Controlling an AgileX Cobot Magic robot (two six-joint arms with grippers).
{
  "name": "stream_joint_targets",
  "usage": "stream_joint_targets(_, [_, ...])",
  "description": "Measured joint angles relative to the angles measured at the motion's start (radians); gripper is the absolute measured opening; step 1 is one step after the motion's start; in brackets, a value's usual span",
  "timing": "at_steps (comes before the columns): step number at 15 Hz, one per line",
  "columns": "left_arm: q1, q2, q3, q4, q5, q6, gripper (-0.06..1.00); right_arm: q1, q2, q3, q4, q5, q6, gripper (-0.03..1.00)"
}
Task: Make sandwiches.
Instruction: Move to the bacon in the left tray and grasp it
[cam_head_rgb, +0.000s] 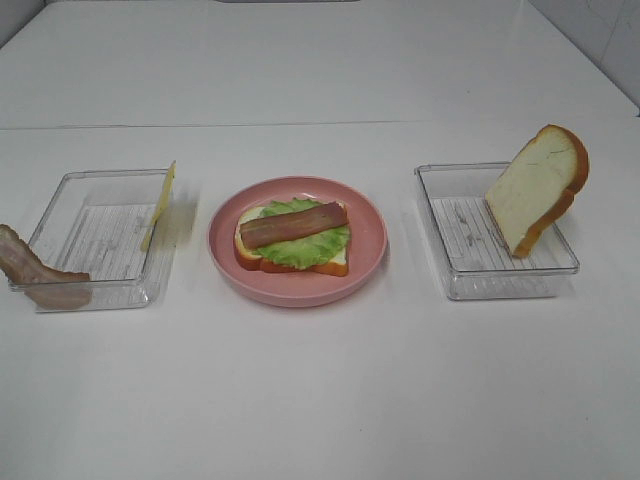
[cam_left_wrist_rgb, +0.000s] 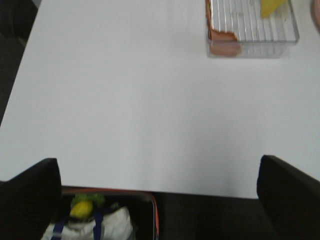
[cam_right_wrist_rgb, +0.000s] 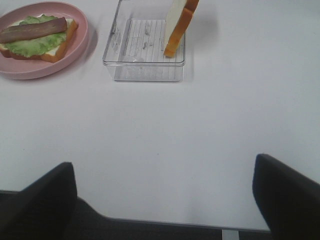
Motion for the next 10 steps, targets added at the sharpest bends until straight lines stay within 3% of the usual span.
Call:
stream_joint_targets(3, [0.000, 0.510, -0.238, 0.002, 0.011, -0.005, 0.99, 0.000, 0.000, 0.000, 0.000, 0.000, 0.000, 0.92])
stream_joint_targets(6, [0.000, 0.878, -0.443, -0.007, 0.009, 0.047, 0.99, 0.000, 0.000, 0.000, 0.000, 0.000, 0.000, 0.92])
stream_joint_targets(10, [0.000, 1.209, -0.623, -0.089, 0.007, 0.062, 0.99, 0.000, 0.000, 0.000, 0.000, 0.000, 0.000, 0.92])
